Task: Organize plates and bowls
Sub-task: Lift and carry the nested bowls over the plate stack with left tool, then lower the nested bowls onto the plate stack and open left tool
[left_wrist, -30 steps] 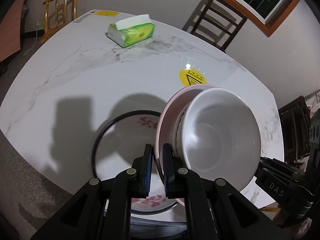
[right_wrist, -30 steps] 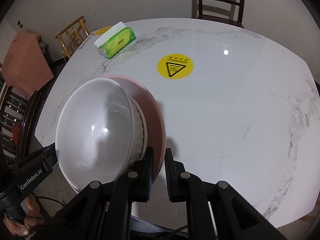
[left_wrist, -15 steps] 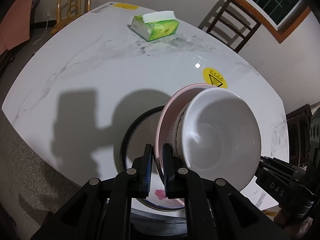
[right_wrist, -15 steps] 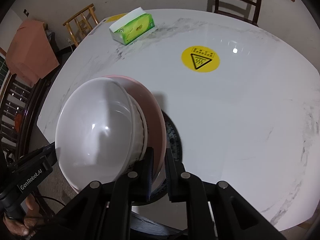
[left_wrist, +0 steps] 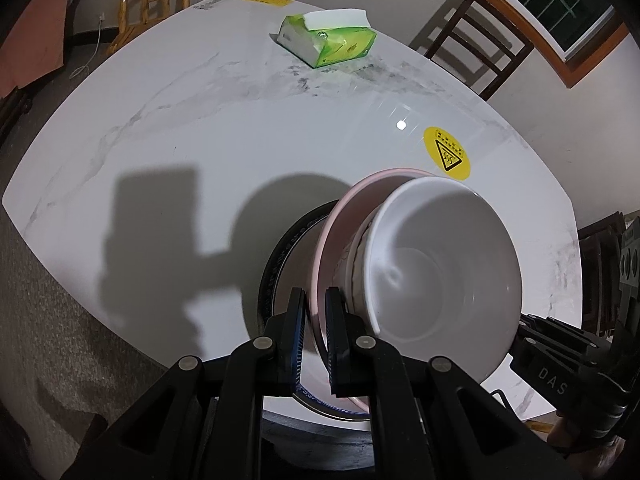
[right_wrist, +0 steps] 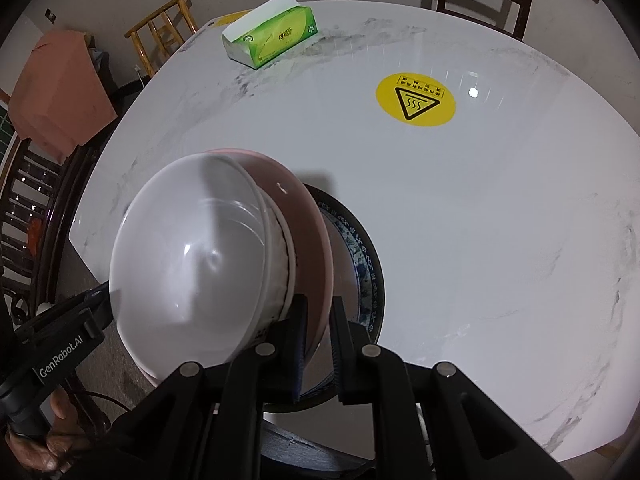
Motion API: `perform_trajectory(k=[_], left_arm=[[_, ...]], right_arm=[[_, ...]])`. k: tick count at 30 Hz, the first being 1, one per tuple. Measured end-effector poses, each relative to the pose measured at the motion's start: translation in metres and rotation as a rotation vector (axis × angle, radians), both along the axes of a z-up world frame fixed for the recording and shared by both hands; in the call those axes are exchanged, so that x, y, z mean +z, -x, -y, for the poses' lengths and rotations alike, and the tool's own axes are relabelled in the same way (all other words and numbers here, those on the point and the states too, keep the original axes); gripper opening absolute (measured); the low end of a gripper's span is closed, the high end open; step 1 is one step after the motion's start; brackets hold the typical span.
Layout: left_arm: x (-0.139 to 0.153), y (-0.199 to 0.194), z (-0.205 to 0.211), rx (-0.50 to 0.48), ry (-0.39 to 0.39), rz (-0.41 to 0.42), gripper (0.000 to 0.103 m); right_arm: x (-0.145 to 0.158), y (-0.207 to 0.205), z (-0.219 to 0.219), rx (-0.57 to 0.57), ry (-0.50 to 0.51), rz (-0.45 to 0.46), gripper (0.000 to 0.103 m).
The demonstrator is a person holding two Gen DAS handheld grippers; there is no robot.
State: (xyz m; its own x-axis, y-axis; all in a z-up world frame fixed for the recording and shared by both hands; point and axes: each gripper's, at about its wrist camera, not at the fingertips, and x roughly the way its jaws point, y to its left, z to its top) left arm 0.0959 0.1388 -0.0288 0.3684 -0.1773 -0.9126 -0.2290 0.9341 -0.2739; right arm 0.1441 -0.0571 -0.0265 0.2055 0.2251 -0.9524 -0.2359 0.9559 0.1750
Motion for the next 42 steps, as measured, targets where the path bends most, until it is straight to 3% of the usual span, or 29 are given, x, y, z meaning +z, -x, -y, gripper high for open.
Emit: perform_trajectory(k=[17,33,38,42], left_arm=[[-0.0039,0.0016,-0.0048,0.002,0.025,0.013,0.006],[-0.0027,0.0037,-0.0013,-0.013,-0.002,0.049,0.007],[-0.0026,0.0034,-0.0022,-0.012,-0.015,0.055,0.01],[-0.0017,0.0036,-0.0023,-0.014,-0.021,0.056,0.01]], right_arm=[[0.0027,0.0059,-0.0063,0.009,0.038,0.035,0.014],[0.0017,0.0054,-0.0041,0.003,0.039,0.04,0.014],[0.0011,0.0052,-0.001,-0.002,0.057,0.056,0.027],[0.0025,0.0054,0.0005,-0.005,0.056,0.063,0.029]])
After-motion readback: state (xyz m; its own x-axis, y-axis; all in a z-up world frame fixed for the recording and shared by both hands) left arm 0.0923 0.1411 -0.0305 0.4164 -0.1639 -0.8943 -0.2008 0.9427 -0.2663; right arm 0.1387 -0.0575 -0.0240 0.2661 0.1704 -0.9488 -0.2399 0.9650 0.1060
